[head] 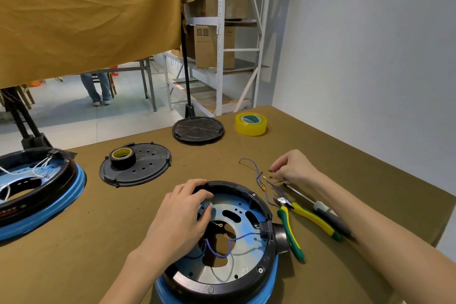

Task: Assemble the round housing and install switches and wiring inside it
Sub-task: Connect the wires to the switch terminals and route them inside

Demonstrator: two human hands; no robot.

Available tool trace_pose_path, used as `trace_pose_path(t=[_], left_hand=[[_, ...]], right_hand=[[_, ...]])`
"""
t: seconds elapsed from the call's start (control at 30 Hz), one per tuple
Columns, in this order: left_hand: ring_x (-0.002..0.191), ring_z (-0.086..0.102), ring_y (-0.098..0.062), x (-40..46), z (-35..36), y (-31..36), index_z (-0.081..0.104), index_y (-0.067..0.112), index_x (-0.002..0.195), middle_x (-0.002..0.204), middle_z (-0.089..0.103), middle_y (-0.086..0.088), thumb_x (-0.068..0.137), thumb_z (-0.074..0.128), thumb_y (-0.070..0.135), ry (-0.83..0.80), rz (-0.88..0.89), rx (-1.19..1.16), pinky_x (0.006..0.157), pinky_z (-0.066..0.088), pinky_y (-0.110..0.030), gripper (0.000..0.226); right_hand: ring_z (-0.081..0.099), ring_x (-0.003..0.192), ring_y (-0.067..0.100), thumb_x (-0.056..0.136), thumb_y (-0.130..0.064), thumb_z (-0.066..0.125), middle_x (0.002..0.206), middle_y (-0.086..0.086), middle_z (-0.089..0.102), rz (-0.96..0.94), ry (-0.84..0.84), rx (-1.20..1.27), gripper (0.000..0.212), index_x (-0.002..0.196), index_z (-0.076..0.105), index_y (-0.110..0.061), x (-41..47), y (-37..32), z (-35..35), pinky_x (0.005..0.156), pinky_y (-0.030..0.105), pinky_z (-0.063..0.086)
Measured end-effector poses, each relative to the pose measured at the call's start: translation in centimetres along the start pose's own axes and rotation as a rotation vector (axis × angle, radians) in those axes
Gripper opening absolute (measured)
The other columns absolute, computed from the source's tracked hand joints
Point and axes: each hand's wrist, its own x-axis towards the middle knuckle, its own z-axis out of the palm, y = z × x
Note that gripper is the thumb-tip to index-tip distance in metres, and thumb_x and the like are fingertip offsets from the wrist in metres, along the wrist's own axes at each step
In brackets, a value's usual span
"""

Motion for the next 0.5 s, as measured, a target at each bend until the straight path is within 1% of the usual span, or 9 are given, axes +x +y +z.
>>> trace_pose_path(t=[0.07,0.13,0.2,0.23,0.3,0.37,0.47,0.5], left_hand=[[0.134,0.038,-0.004,0.0,-0.1,0.1,0.06,0.041,0.129,0.149,0.039,0.022,0.103,0.051,0.044,-0.001,0.0,0.003,0.108,0.037,-0.027,0.028],[0.134,0.038,-0.005,0.0,-0.2,0.2,0.06,0.041,0.129,0.15,0.039,0.022,0.103,0.051,0.044,-0.003,-0.002,0.004,0.108,0.037,-0.027,0.028],[0.134,0.038,-0.005,0.0,-0.3,0.2,0.06,0.041,0.13,0.15,0.039,0.022,0.103,0.051,0.044,-0.008,-0.004,0.001,0.109,0.037,-0.027,0.029],[0.134,0.038,-0.004,-0.1,-0.4,0.3,0.06,0.042,0.13,0.15,0.039,0.023,0.103,0.05,0.044,-0.008,-0.004,-0.004,0.109,0.037,-0.027,0.029],[0.132,0.038,-0.002,-0.1,-0.6,0.3,0.059,0.042,0.131,0.149,0.039,0.024,0.103,0.05,0.045,-0.013,-0.008,-0.029,0.107,0.035,-0.025,0.029],[0.13,0.039,0.0,0.0,-1.0,0.2,0.058,0.043,0.133,0.147,0.04,0.027,0.103,0.052,0.043,-0.02,-0.023,-0.092,0.106,0.034,-0.025,0.031],[0.132,0.041,-0.002,0.2,-2.2,0.4,0.059,0.043,0.132,0.141,0.048,0.026,0.103,0.055,0.038,-0.01,-0.08,-0.247,0.112,0.033,-0.03,0.03],[0.133,0.041,-0.003,0.2,-2.5,0.6,0.061,0.043,0.13,0.137,0.051,0.026,0.103,0.056,0.036,0.023,-0.08,-0.25,0.113,0.032,-0.031,0.029]], right_hand=[[0.068,0.09,0.016,0.079,0.004,0.078,0.092,-0.002,0.074,-0.015,0.023,0.009,0.023,0.079,0.078,-0.019,-0.1,-0.2,-0.1,0.073,0.024,0.051],[0.068,0.086,0.014,0.081,0.0,0.079,0.089,-0.001,0.074,-0.068,0.085,0.003,0.02,0.084,0.077,-0.02,-0.4,-0.6,-0.3,0.067,0.019,0.048],[0.072,0.08,0.017,0.082,-0.004,0.081,0.084,0.005,0.077,-0.116,0.132,0.087,0.014,0.092,0.078,-0.013,-1.2,-1.3,-0.6,0.064,0.02,0.052],[0.073,0.078,0.019,0.082,-0.005,0.081,0.082,0.01,0.078,-0.118,0.108,0.201,0.013,0.095,0.078,-0.008,-1.7,-1.9,-0.6,0.065,0.024,0.057],[0.075,0.079,0.023,0.085,-0.004,0.08,0.086,0.019,0.078,-0.087,-0.039,0.5,0.014,0.098,0.078,0.0,-3.3,-3.2,-0.2,0.071,0.029,0.063],[0.075,0.081,0.024,0.088,-0.006,0.079,0.09,0.022,0.077,-0.066,-0.203,0.69,0.012,0.098,0.078,0.001,-5.1,-4.4,0.7,0.072,0.029,0.062],[0.075,0.08,0.023,0.092,-0.01,0.076,0.092,0.021,0.076,-0.093,-0.38,0.759,0.007,0.094,0.08,-0.004,-7.5,-5.8,2.3,0.072,0.027,0.061],[0.074,0.08,0.023,0.092,-0.011,0.075,0.093,0.021,0.076,-0.11,-0.418,0.77,0.007,0.094,0.08,-0.006,-8.1,-6.2,2.7,0.072,0.027,0.061]])
